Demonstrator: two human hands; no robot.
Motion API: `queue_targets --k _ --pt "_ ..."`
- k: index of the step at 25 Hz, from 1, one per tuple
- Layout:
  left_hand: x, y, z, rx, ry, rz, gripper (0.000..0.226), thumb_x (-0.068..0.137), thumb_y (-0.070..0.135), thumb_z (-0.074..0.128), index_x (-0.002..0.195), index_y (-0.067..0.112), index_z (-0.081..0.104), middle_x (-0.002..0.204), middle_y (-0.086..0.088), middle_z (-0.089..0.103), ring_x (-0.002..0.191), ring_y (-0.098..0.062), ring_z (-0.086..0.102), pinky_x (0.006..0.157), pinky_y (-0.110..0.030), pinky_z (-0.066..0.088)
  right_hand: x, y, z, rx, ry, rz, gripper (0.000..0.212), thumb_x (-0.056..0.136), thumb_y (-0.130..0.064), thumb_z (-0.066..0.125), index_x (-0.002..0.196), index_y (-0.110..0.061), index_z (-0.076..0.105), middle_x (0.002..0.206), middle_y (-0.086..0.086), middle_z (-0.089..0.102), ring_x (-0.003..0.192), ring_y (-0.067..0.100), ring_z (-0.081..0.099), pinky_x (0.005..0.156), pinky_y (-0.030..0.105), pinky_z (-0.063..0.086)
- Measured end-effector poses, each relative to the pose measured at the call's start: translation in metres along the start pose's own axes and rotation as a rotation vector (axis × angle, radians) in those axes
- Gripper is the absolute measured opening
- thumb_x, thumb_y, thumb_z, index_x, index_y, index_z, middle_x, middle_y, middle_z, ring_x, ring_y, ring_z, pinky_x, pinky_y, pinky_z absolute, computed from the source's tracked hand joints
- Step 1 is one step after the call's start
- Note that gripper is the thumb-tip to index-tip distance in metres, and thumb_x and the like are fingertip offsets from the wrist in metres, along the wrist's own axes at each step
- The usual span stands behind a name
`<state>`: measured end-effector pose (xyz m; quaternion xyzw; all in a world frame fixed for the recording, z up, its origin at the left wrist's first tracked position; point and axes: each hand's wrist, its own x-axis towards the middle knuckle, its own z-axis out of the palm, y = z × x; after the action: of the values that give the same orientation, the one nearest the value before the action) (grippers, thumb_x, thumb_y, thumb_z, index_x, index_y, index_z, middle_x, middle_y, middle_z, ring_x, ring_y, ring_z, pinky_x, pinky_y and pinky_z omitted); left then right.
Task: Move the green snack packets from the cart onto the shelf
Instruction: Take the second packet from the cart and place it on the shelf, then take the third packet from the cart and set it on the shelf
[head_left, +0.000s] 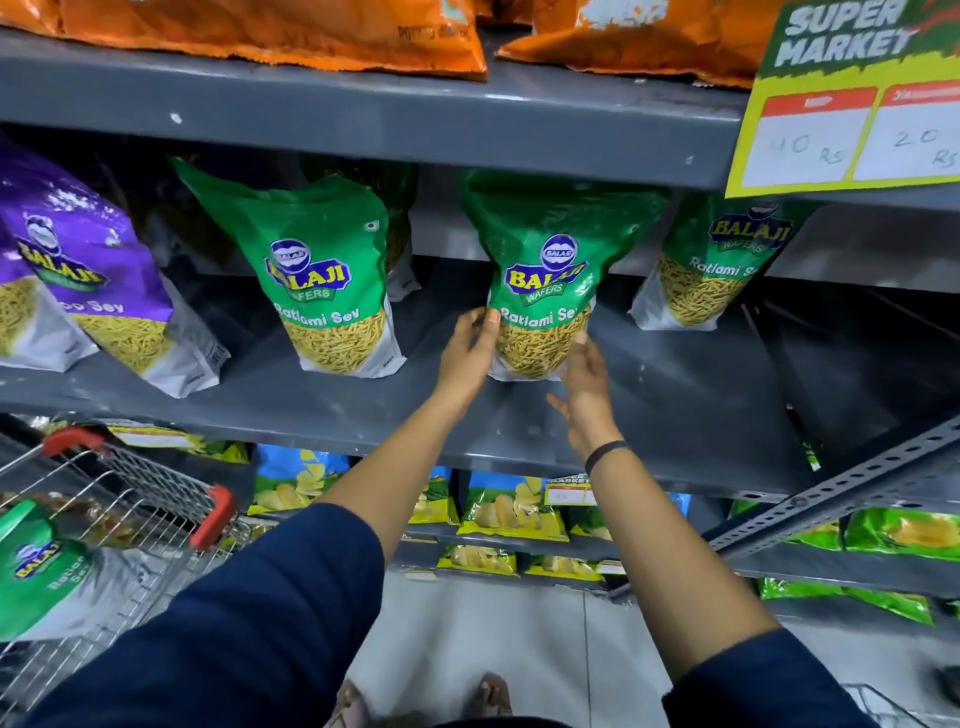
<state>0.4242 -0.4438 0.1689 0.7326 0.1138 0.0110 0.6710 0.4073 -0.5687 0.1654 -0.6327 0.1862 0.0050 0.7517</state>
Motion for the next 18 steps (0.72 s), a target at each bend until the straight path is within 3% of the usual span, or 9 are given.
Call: queue_targets --k 2,4,7,9,12,14,16,18 --pt "-0.003 -0.01 -0.012 0.005 0.042 -0.003 0.041 0.093 0.044 0.041 0.125 0.019 0.045 0.132 -0.009 0.054 0.12 -0.026 0.052 0.104 -0.052 0.043 -0.007 0.011 0.012 0.002 0.144 -0.061 0.059 0.082 -0.054 0.041 0.133 -0.022 0.04 0.139 0.002 0.049 0.123 0.022 0.048 0.107 0.052 0.039" --pt "-0.014 -0.025 -0.032 -0.01 0.135 0.069 0.037 0.093 0.043 0.04 0.12 0.021 0.049 0.125 -0.01 0.057 0.116 -0.029 0.055 0.102 -0.052 0.044 -0.017 0.03 0.025 0.022 0.274 -0.103 0.057 0.075 -0.056 0.042 0.12 -0.022 0.05 0.118 0.004 0.057 0.101 0.024 0.055 0.098 0.055 0.044" --pt "-0.033 -0.056 -0.099 -0.032 0.328 0.141 0.027 0.087 0.052 0.038 0.1 0.037 0.054 0.106 -0.006 0.064 0.099 -0.026 0.062 0.09 -0.045 0.05 -0.039 0.069 0.079 0.002 0.243 -0.104 0.031 0.069 -0.06 0.044 0.092 -0.04 0.052 0.096 0.005 0.055 0.088 0.022 0.051 0.092 0.055 0.046" --pt "-0.049 -0.079 -0.157 -0.092 0.427 0.127 0.019 0.09 0.044 0.039 0.097 0.035 0.054 0.098 -0.006 0.062 0.087 -0.022 0.059 0.082 -0.039 0.049 -0.068 0.097 0.13 -0.059 0.128 -0.085 0.023 0.075 -0.058 0.045 0.089 -0.041 0.051 0.092 0.006 0.053 0.087 0.022 0.051 0.087 0.05 0.046" --pt "-0.086 -0.125 -0.266 -0.106 0.621 0.046 0.015 0.096 0.028 0.038 0.095 0.026 0.054 0.09 -0.004 0.061 0.081 -0.012 0.056 0.077 -0.023 0.047 -0.129 0.143 0.224 -0.158 -0.103 -0.118 0.013 0.089 -0.038 0.046 0.098 -0.031 0.052 0.098 0.006 0.054 0.092 0.022 0.054 0.088 0.034 0.045" --pt "-0.115 -0.168 -0.35 -0.078 0.755 -0.068 0.016 0.096 0.03 0.039 0.09 0.025 0.054 0.087 -0.003 0.059 0.082 -0.012 0.054 0.083 -0.03 0.047 -0.171 0.177 0.294 -0.283 -0.263 -0.148 0.02 0.092 -0.026 0.046 0.105 -0.016 0.057 0.1 0.004 0.056 0.096 0.02 0.054 0.086 0.017 0.043" --pt "-0.143 -0.212 -0.417 -0.072 0.896 -0.237 0.026 0.094 0.036 0.041 0.096 0.015 0.056 0.091 -0.014 0.063 0.087 -0.023 0.059 0.088 -0.043 0.048 -0.203 0.208 0.354 -0.42 -0.474 -0.09 0.022 0.093 -0.019 0.046 0.106 -0.005 0.057 0.095 0.006 0.058 0.093 0.019 0.053 0.084 0.025 0.044" --pt "-0.173 -0.249 -0.48 -0.085 1.059 -0.445 0.033 0.093 0.033 0.046 0.103 0.003 0.054 0.1 -0.028 0.063 0.095 -0.035 0.061 0.089 -0.047 0.047 -0.234 0.242 0.414 -0.566 -0.755 0.065 0.021 0.092 -0.015 0.048 0.102 0.001 0.056 0.088 0.019 0.06 0.086 0.03 0.054 0.078 0.034 0.041"
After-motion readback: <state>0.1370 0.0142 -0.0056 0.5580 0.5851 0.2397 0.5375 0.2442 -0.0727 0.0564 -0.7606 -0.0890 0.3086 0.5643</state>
